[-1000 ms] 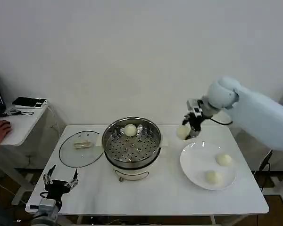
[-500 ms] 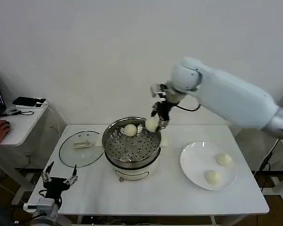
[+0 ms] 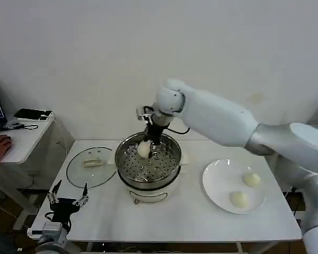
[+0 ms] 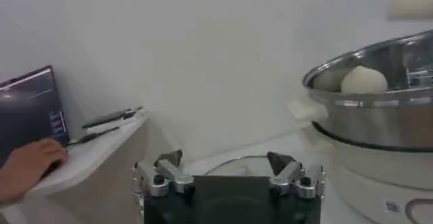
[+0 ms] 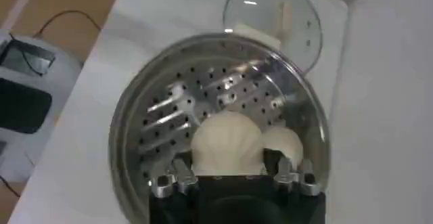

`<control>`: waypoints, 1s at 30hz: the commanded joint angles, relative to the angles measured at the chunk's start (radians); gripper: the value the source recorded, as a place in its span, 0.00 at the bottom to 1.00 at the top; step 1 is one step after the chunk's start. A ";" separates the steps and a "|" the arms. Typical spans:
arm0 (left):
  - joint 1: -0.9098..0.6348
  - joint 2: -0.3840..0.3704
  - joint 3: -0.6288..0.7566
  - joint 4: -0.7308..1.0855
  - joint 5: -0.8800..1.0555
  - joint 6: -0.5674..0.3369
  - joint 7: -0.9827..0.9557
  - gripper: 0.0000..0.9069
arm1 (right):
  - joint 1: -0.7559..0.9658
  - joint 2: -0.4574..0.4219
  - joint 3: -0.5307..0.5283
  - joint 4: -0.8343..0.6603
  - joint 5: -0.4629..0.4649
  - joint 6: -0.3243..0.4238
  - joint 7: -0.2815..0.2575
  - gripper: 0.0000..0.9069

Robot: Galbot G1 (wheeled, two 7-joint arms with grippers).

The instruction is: Take steamed baozi put them in steamer then cover it.

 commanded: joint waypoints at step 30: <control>0.000 0.003 0.004 0.021 0.002 -0.004 -0.001 1.00 | -0.153 0.190 0.054 -0.227 -0.120 0.080 0.115 0.77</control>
